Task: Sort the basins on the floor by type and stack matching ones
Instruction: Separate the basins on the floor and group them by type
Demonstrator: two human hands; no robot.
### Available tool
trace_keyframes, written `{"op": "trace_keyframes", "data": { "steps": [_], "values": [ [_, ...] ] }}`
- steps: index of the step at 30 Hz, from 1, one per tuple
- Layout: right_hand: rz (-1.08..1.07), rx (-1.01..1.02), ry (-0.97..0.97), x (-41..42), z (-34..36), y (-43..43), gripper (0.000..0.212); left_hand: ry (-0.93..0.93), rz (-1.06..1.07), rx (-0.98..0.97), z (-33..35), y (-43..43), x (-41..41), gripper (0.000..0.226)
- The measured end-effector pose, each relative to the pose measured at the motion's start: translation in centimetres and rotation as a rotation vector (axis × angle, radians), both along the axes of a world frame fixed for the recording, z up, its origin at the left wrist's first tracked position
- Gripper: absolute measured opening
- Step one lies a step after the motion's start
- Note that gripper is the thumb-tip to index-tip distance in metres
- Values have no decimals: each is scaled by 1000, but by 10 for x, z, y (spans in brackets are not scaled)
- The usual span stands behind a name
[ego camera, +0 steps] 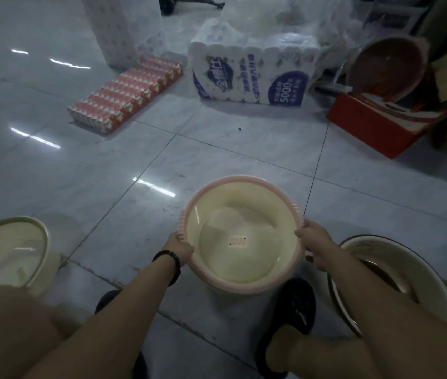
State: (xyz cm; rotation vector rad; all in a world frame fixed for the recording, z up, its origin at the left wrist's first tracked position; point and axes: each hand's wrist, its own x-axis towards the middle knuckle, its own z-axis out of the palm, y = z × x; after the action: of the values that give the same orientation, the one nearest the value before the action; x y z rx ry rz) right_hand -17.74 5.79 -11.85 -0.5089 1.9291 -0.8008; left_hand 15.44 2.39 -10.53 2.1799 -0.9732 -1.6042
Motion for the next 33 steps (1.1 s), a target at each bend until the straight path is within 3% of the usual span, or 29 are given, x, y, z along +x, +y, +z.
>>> {"op": "trace_keyframes", "data": {
  "steps": [6,9,13,16,19,21,24,28,33],
  "values": [
    [9,112,-78,-3,-16,-12,30,12,-121,227,-19,-6,-3,27],
    [1,100,-54,-2,-22,-19,30,30,-107,253,-32,-4,-4,46],
    [135,185,127,5,-31,-22,34,27,-138,278,-35,-9,0,58],
    [286,324,427,22,-27,-29,56,-61,-297,331,-18,-23,21,70],
    [348,219,552,70,15,-52,60,-169,-487,307,27,-48,63,67],
    [482,52,487,116,51,-76,50,-179,-510,217,77,-63,104,62],
    [647,-192,365,200,99,-105,29,-132,-340,-10,160,-67,172,50],
    [824,-434,152,336,175,-94,7,-261,-165,-307,259,-19,278,35],
    [1165,-524,-65,492,224,-20,10,-429,46,-325,272,98,409,30]
  ]
}}
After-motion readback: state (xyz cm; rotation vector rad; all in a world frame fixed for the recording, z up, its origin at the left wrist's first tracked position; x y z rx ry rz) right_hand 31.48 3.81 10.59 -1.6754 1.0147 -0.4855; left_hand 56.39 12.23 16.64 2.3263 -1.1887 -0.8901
